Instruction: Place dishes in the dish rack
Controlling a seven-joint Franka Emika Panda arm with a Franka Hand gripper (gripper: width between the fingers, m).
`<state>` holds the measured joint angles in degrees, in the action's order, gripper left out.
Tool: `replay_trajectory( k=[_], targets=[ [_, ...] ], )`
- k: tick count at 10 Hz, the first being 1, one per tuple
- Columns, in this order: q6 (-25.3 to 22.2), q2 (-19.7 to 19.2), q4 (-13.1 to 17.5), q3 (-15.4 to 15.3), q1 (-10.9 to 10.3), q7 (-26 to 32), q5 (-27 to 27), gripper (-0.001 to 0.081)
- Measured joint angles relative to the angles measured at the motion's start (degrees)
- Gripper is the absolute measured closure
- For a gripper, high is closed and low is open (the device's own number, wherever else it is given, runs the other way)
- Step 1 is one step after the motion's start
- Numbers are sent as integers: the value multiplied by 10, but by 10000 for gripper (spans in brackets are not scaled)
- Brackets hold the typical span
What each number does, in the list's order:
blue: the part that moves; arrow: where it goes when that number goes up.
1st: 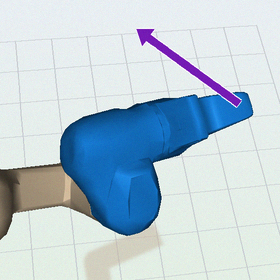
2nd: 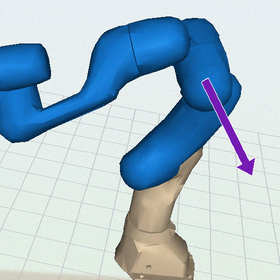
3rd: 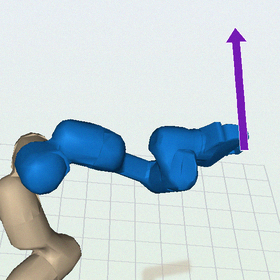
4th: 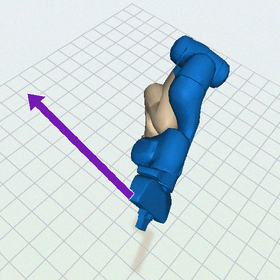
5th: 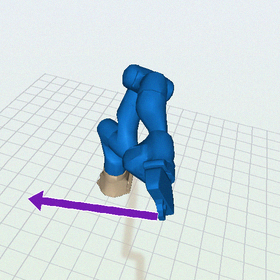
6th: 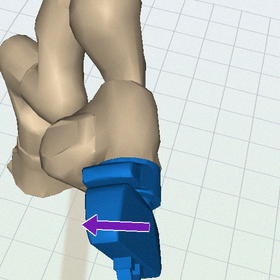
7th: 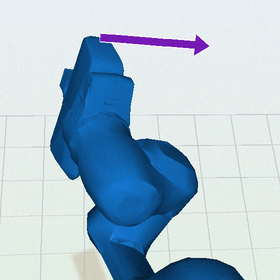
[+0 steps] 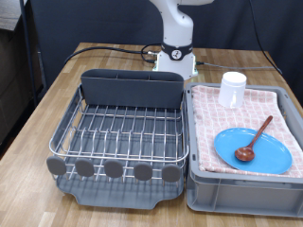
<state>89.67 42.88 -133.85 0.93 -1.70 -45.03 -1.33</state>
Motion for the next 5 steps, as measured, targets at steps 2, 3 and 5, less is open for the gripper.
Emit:
replay_trajectory(
  k=[2,3,5],
  targets=[
    [2,-4,0,-1,2,-72,18,4],
    [11,-12,0,-8,2,-109,28,4],
    [64,-41,0,-34,0,-170,48,4]
  ],
)
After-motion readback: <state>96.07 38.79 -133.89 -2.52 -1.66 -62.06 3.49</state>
